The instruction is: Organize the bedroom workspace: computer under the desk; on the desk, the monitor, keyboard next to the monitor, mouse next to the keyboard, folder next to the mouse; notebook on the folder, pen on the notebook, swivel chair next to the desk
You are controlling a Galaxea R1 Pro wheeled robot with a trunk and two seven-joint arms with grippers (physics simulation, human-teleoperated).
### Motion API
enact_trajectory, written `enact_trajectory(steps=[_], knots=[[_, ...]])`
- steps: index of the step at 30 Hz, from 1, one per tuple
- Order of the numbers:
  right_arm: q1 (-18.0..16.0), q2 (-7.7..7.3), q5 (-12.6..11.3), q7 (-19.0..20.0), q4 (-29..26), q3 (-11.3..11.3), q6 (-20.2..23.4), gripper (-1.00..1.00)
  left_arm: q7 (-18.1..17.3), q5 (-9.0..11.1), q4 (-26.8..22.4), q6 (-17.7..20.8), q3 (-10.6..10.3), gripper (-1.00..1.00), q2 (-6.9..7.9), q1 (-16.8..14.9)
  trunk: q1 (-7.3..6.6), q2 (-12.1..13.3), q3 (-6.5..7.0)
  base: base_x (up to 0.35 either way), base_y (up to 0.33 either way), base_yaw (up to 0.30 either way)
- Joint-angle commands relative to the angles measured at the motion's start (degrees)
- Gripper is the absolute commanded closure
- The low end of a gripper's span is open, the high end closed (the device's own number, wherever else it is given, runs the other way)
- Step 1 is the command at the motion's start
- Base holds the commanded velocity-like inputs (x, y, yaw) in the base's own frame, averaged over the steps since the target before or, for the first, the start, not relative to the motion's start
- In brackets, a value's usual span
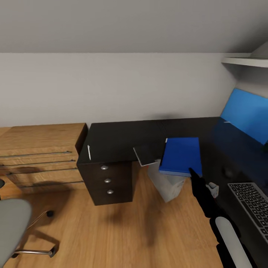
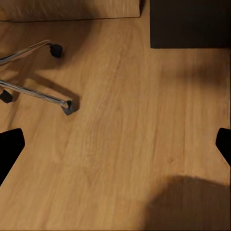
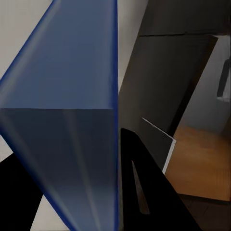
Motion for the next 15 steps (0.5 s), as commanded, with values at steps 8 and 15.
enact_trajectory(steps=[8, 15], knots=[[0.0, -0.01, -0.7, 0.7, -0.2, -0.2, 0.4, 1.00, 0.4, 0.3, 0.0, -0.1, -0.5, -1.00, 0.00, 0.0, 0.02, 0.0, -0.21, 0.188, -0.150, -0.056], [0.0, -0.02, -0.7, 0.8, -0.2, -0.3, 0.4, 1.00, 0.5, 0.3, 0.0, -0.1, -0.5, -1.00, 0.06, 0.0, 0.02, 0.0, -0.22, 0.016, -0.008, -0.002]])
